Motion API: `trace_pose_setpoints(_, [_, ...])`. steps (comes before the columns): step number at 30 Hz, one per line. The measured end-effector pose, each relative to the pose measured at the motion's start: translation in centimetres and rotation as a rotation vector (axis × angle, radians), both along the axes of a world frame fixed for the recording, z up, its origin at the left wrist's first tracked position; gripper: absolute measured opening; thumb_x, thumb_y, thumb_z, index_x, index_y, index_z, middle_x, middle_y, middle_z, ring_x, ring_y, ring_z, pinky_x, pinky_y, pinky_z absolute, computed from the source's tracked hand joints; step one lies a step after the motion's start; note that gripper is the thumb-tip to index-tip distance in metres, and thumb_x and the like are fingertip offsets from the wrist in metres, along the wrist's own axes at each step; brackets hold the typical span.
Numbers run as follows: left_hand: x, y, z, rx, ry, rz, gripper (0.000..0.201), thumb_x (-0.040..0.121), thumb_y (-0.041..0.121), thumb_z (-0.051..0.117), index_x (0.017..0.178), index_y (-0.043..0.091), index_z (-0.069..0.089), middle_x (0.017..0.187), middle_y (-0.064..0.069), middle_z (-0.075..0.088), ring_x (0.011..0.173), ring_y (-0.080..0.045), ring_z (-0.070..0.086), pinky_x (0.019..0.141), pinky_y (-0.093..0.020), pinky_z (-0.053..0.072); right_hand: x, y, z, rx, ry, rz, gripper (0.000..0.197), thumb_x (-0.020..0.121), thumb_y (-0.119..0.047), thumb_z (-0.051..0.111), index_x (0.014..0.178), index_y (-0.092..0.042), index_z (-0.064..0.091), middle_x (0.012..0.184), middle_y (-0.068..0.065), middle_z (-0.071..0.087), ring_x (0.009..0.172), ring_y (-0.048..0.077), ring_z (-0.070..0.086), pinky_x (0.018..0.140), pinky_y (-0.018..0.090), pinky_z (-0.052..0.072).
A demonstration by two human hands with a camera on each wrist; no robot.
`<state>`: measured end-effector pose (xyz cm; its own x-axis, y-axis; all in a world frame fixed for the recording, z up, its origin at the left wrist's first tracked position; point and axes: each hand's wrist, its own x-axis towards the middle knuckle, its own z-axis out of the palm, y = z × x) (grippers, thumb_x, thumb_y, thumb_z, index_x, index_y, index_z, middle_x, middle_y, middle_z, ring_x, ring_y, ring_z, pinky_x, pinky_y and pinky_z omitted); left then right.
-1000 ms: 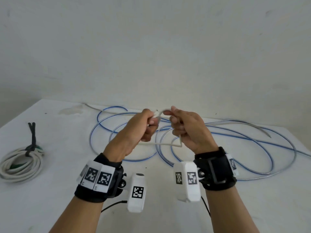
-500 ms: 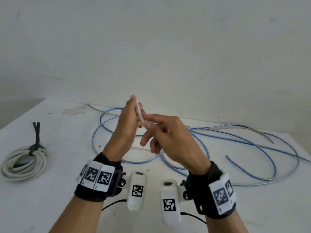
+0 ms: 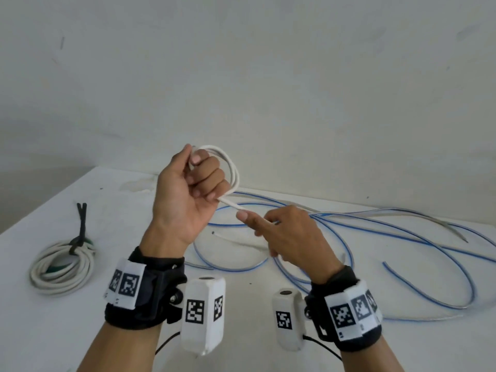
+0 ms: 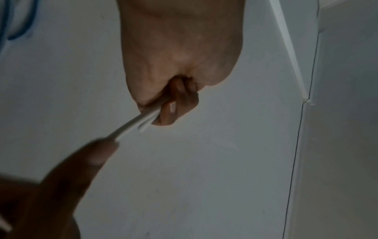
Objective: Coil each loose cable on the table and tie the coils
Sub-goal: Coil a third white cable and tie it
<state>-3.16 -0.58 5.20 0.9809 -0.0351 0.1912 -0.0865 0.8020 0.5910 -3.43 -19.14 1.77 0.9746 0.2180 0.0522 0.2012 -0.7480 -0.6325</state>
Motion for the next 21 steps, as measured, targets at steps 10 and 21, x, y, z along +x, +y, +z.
trace_pose_setpoints(10, [-0.5,2.2,0.4,0.219,-0.094,-0.196,0.041,0.099,0.039,0.036,0.061,0.025,0.043,0.050,0.010,0.011,0.041,-0.012,0.007,0.042,-0.023,0.019,1.1,-2.7,0.4,-0.027,-0.273,-0.230,0.069,0.083,-0.078,0.054,0.068,-0.010,0.060,0.056,0.005,0.056,0.065,0.031,0.054,0.057,0.038,0.043])
trace_pose_setpoints(21, [-1.5,-1.8,-0.1,1.101,-0.194,-0.242,0.047,0.103,0.049,0.033,0.069,0.018,0.042,0.059,0.002,0.025,0.056,-0.018,0.022,0.057,-0.031,0.024,-0.1,-1.0,1.6,0.700,-0.390,-0.198,0.032,0.095,-0.035,0.071,0.075,-0.010,0.069,0.049,-0.015,0.042,0.050,0.008,0.034,0.053,0.025,0.032])
